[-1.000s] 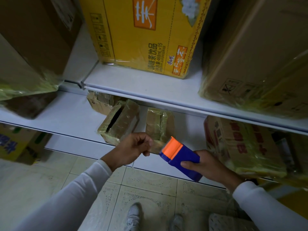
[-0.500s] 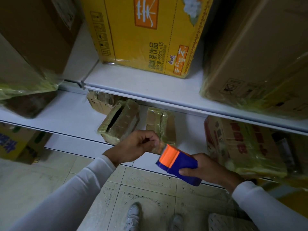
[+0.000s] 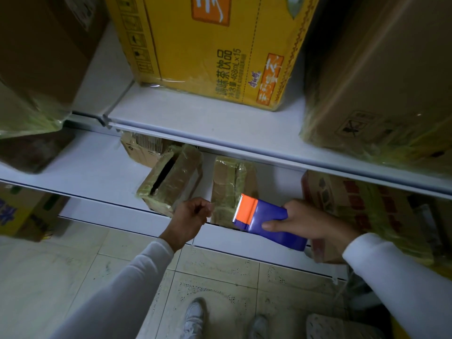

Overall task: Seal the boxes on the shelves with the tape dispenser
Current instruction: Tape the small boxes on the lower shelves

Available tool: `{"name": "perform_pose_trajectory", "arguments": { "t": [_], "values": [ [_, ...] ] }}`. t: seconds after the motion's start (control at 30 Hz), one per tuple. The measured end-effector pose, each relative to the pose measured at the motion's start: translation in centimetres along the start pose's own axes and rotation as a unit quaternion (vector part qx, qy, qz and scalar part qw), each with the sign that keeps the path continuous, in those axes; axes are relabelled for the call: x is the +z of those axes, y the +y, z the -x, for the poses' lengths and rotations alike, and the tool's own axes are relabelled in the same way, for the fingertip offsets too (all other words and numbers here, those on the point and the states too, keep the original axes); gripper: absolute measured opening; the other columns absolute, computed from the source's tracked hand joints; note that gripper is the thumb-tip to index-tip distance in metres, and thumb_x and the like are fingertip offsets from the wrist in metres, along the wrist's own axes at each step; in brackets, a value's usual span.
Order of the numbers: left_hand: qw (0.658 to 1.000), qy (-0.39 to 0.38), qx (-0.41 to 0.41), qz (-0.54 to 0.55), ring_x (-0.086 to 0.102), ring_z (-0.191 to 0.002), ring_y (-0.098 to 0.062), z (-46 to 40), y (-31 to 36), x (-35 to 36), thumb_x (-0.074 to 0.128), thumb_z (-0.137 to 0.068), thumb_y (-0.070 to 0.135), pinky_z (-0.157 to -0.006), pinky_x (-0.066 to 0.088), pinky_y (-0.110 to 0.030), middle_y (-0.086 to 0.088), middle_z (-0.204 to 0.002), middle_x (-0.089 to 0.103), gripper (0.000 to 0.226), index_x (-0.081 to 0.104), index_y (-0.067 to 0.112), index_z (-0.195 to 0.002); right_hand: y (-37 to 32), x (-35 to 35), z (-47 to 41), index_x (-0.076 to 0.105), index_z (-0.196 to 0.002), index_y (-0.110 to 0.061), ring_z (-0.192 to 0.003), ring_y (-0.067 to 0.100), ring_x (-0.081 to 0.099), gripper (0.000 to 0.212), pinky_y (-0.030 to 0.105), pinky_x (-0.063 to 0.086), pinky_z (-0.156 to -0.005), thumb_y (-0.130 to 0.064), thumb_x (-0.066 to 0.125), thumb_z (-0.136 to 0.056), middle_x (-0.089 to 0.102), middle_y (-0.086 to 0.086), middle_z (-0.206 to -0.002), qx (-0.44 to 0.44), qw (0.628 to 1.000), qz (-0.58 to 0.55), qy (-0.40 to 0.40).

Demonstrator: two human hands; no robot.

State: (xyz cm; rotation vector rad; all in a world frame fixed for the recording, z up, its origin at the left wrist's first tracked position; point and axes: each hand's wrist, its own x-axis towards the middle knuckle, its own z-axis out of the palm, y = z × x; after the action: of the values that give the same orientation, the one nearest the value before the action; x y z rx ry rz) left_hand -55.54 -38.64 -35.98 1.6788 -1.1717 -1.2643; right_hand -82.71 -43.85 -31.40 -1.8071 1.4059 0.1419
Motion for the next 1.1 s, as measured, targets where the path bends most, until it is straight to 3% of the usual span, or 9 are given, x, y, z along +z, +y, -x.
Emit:
{"name": "perform_pose_trajectory", "arguments": {
  "t": [0.1, 0.37, 0.47, 0.57, 0.7, 0.8, 0.87, 1.03, 1.1],
  "values": [
    [1.0, 0.014, -0.005, -0.015, 0.052, -0.06, -0.008, -1.1, -0.3, -0.2, 0.056, -0.094, 0.004, -0.059, 0.045, -0.015, -0.003, -0.071, 0.058, 0.011, 0.062, 0.002, -0.084, -0.6, -0.1, -1.2, 0.051, -0.067, -0.015, -0.055, 0.017, 0.038, 0.061, 0.031, 0.027, -0.057, -0.073, 0.07, -0.069, 0.043, 0.003, -0.059, -0.002, 0.999, 0.034, 0.013],
    [0.999, 0.015, -0.025, 0.036, 0.05, -0.063, -0.014, -2.5, -1.6, -0.7, 0.058, -0.092, 0.007, -0.057, 0.047, -0.016, -0.003, -0.07, 0.055, 0.009, 0.062, 0.0, -0.088, -1.4, 0.6, -3.1, 0.044, -0.065, -0.014, -0.055, 0.018, 0.035, 0.067, 0.031, 0.024, -0.054, -0.077, 0.068, -0.068, 0.039, 0.003, -0.061, 0.019, 0.997, 0.069, 0.019],
    [0.988, 0.007, -0.093, 0.124, 0.052, -0.068, -0.018, -2.9, -1.9, -0.6, 0.064, -0.09, 0.016, -0.062, 0.051, -0.025, -0.007, -0.081, 0.055, 0.023, 0.055, 0.01, -0.11, -1.3, 0.5, -3.3, 0.048, -0.069, -0.014, -0.055, 0.017, 0.037, 0.066, 0.03, 0.024, -0.053, -0.077, 0.068, -0.067, 0.041, 0.004, -0.063, 0.036, 0.997, 0.068, 0.021],
    [0.982, 0.039, -0.121, 0.14, 0.05, -0.067, -0.02, -3.0, -2.9, -0.6, 0.062, -0.09, 0.006, -0.062, 0.047, -0.031, -0.016, -0.091, 0.052, 0.034, 0.045, 0.01, -0.119, -1.0, 0.6, -3.4, 0.05, -0.072, -0.016, -0.057, 0.017, 0.04, 0.065, 0.03, 0.026, -0.056, -0.079, 0.068, -0.066, 0.043, 0.004, -0.065, 0.039, 0.997, 0.062, 0.022],
    [0.989, 0.136, 0.04, 0.047, 0.055, -0.071, -0.023, -2.2, -3.9, 0.1, 0.057, -0.092, 0.007, -0.064, 0.05, -0.027, -0.012, -0.087, 0.06, 0.01, 0.056, 0.005, -0.102, -0.8, 1.1, -3.4, 0.054, -0.072, -0.017, -0.055, 0.017, 0.043, 0.062, 0.029, 0.027, -0.056, -0.077, 0.067, -0.068, 0.047, 0.004, -0.062, 0.034, 0.999, 0.037, 0.015],
    [0.971, 0.09, 0.189, -0.117, 0.06, -0.078, -0.004, -1.9, -3.7, 0.3, 0.064, -0.09, 0.016, -0.071, 0.049, -0.012, 0.009, -0.085, 0.058, 0.019, 0.066, 0.015, -0.109, -0.7, 1.2, -3.3, 0.055, -0.071, -0.018, -0.053, 0.017, 0.044, 0.059, 0.028, 0.027, -0.053, -0.075, 0.069, -0.069, 0.05, 0.003, -0.059, 0.038, 0.999, 0.026, 0.012],
    [0.96, 0.071, 0.214, -0.166, 0.058, -0.08, 0.004, -2.0, -3.5, 0.3, 0.064, -0.09, 0.013, -0.075, 0.046, -0.008, 0.015, -0.086, 0.054, 0.025, 0.066, 0.017, -0.114, -0.8, 1.3, -3.1, 0.056, -0.071, -0.017, -0.054, 0.017, 0.046, 0.06, 0.028, 0.029, -0.054, -0.075, 0.069, -0.068, 0.053, 0.003, -0.06, 0.039, 0.999, 0.019, 0.009],
    [0.941, 0.027, 0.236, -0.242, 0.058, -0.086, -0.012, -2.9, -3.7, -0.1, 0.055, -0.095, 0.016, -0.082, 0.051, -0.025, 0.004, -0.103, 0.057, 0.031, 0.06, 0.021, -0.125, -1.0, 1.7, -3.0, 0.057, -0.071, -0.018, -0.052, 0.015, 0.049, 0.056, 0.023, 0.031, -0.049, -0.072, 0.071, -0.071, 0.057, 0.001, -0.059, 0.045, 0.999, 0.003, 0.011],
    [0.902, 0.016, 0.292, -0.317, 0.062, -0.089, -0.022, -3.5, -3.3, -0.9, 0.06, -0.093, 0.016, -0.079, 0.055, -0.033, -0.005, -0.109, 0.06, 0.03, 0.062, 0.017, -0.123, -1.2, 1.7, -3.1, 0.058, -0.075, -0.016, -0.057, 0.017, 0.049, 0.056, 0.027, 0.031, -0.055, -0.071, 0.071, -0.072, 0.056, 0.004, -0.064, 0.041, 0.999, 0.002, 0.006]
  ]
}}
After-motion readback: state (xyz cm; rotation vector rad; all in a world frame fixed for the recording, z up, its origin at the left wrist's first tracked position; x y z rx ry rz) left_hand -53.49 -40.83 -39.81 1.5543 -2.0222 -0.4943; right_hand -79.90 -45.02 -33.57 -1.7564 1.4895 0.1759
